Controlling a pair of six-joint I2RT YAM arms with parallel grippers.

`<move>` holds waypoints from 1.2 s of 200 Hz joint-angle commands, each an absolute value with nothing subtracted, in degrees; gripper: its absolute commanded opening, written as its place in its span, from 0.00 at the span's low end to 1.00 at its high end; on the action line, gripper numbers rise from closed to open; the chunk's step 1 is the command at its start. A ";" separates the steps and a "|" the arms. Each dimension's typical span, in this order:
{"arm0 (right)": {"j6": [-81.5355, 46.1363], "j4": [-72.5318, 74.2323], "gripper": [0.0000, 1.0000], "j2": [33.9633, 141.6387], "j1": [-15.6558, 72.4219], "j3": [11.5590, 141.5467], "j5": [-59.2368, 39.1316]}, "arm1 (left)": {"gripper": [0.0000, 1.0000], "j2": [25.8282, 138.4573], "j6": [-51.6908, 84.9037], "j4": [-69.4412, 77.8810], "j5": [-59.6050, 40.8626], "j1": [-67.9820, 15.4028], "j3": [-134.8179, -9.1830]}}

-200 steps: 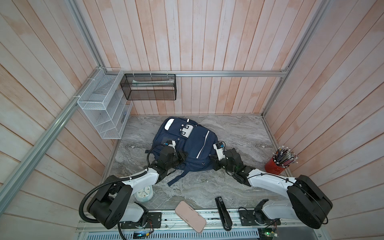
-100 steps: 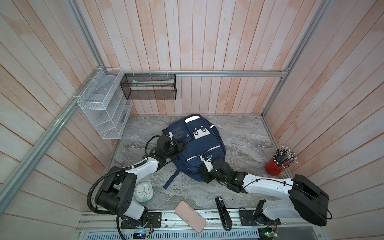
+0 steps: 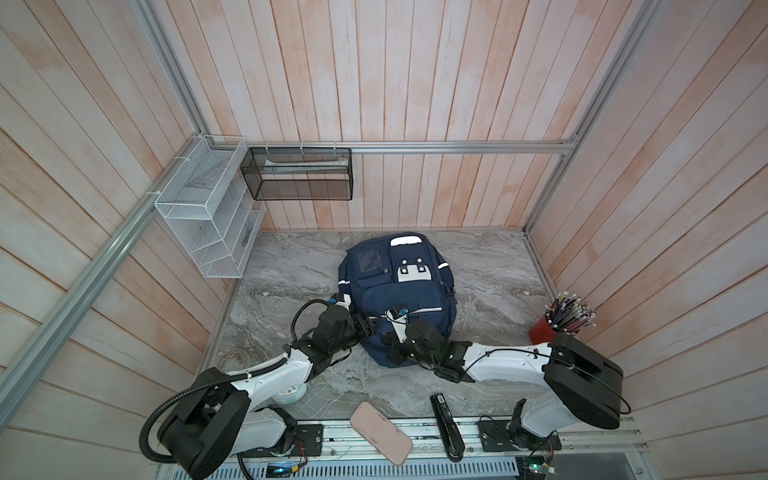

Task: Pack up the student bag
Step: 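Pull the zipper along the pocket with the right gripper while the left holds the bag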

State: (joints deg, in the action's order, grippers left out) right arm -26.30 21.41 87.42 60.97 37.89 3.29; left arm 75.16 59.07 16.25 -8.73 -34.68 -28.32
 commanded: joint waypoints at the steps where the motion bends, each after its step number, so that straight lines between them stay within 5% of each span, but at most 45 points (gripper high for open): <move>1: -25.34 22.93 0.00 86.14 62.62 39.31 5.16 | 0.47 79.22 58.85 19.52 -6.81 -34.92 -33.30; 19: -27.55 18.55 0.00 84.10 62.36 38.07 9.33 | 0.00 80.50 58.79 18.61 -6.68 -34.85 -34.42; 68: -27.07 5.64 0.00 72.69 50.15 29.54 13.77 | 0.00 74.91 57.78 15.31 -8.16 -30.79 -30.75; 106: -23.42 11.90 0.00 64.58 28.86 25.20 -2.43 | 0.00 74.32 54.28 13.00 -13.30 -26.23 -31.70; 168: -19.39 2.73 0.00 64.28 31.20 27.65 -8.72 | 0.00 83.84 50.25 14.75 -17.67 -20.19 -42.10; 215: -25.49 9.47 0.00 73.97 48.18 33.05 -4.58 | 0.50 84.45 48.23 7.30 -14.33 -16.39 -48.95; 240: -25.04 12.22 0.00 80.11 51.46 39.25 -3.06 | 0.62 74.02 51.24 8.05 -12.19 -16.90 -39.77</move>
